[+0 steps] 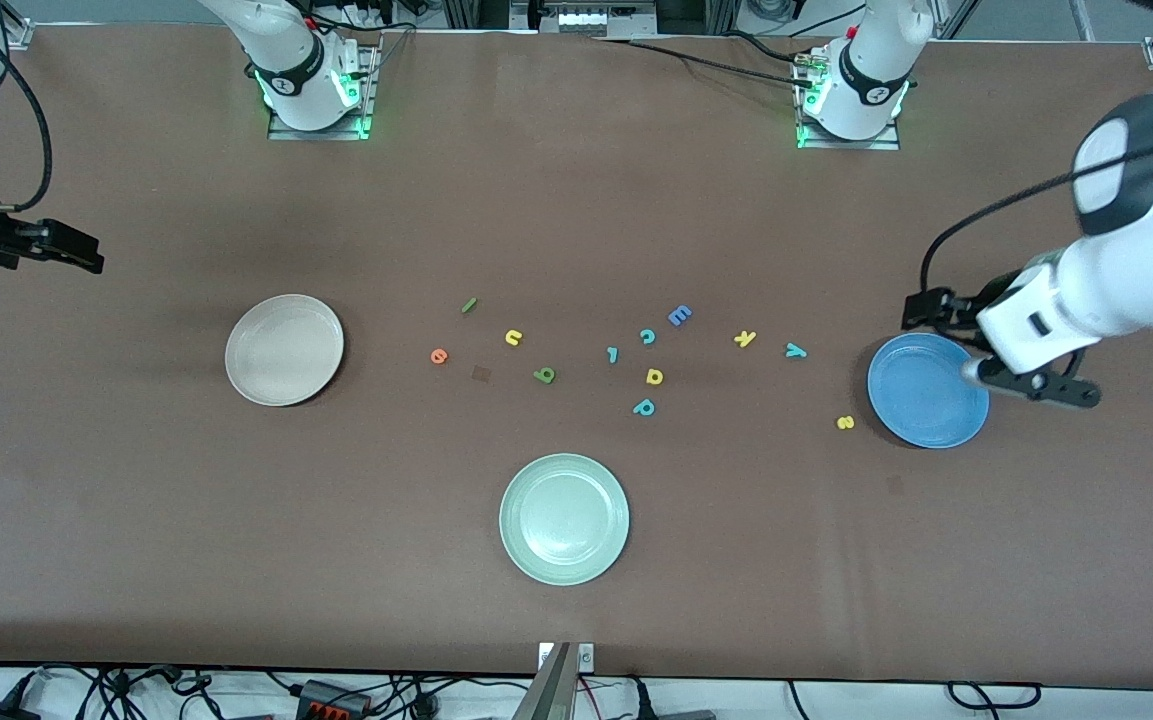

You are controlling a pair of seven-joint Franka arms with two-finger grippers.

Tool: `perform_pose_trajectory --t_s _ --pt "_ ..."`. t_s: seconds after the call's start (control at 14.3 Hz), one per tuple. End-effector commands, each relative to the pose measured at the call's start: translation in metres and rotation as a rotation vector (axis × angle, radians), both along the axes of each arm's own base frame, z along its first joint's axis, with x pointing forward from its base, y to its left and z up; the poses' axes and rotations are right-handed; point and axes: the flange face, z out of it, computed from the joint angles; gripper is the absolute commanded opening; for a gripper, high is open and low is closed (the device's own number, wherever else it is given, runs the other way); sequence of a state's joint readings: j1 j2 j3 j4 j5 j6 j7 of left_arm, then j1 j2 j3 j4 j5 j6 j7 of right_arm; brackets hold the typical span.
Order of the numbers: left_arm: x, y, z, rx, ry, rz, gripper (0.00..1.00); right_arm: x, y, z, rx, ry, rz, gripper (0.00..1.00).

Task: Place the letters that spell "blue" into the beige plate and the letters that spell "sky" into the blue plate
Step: 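Move both grippers out toward the letters beside the plates, then grasp the yellow 2 with the left gripper while the right gripper reaches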

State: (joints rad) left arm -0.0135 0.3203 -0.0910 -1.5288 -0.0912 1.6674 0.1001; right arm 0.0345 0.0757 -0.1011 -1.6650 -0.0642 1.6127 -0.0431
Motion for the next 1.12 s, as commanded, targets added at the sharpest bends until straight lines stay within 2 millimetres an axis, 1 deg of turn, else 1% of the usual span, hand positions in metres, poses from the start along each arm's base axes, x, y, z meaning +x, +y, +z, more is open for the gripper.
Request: perform_pose_trajectory --t_s 0.0,0.14,0.28,0.42,0.56,0.7,0.77,0.84,0.91,0.98,1.05 --pt "0.02 -0.017 -0.049 0.025 -0.005 -0.047 1.0 0.011 0.013 -0.017 -0.001 0.023 0.016 1.0" --pt "0.029 -0.021 -0.101 0.038 0.034 -0.059 1.0 0.018 0.02 -0.041 0.001 0.063 0.024 1.0" --pt "0.033 -0.028 -0.137 0.039 0.032 -0.067 1.0 0.026 0.046 -0.077 0.045 0.119 0.048 1.0" --pt "0.032 -0.027 -0.17 0.039 0.036 -0.075 1.0 0.034 0.085 -0.113 0.073 0.162 0.091 1.0" --pt "0.026 -0.023 -0.203 0.047 0.003 -0.073 1.0 0.043 0.123 -0.153 0.06 0.177 0.134 1.0" --pt "0.019 -0.02 -0.235 0.093 -0.041 -0.111 1.0 0.045 0.175 -0.191 0.023 0.17 0.106 1.0" --pt "0.015 -0.02 -0.246 0.091 -0.055 -0.112 1.0 0.043 0.206 -0.206 0.009 0.154 0.11 1.0" --pt "0.013 -0.021 -0.252 0.09 -0.076 -0.117 1.0 0.04 0.226 -0.219 0.002 0.14 0.12 1.0" --pt "0.014 -0.016 -0.257 0.094 -0.094 -0.125 1.0 0.036 0.245 -0.234 -0.004 0.128 0.128 1.0" --pt "0.015 -0.009 -0.267 0.093 -0.106 -0.143 1.0 0.031 0.259 -0.246 -0.006 0.113 0.131 1.0" --pt "0.015 -0.007 -0.273 0.09 -0.105 -0.16 1.0 0.026 0.273 -0.258 -0.015 0.1 0.109 1.0"
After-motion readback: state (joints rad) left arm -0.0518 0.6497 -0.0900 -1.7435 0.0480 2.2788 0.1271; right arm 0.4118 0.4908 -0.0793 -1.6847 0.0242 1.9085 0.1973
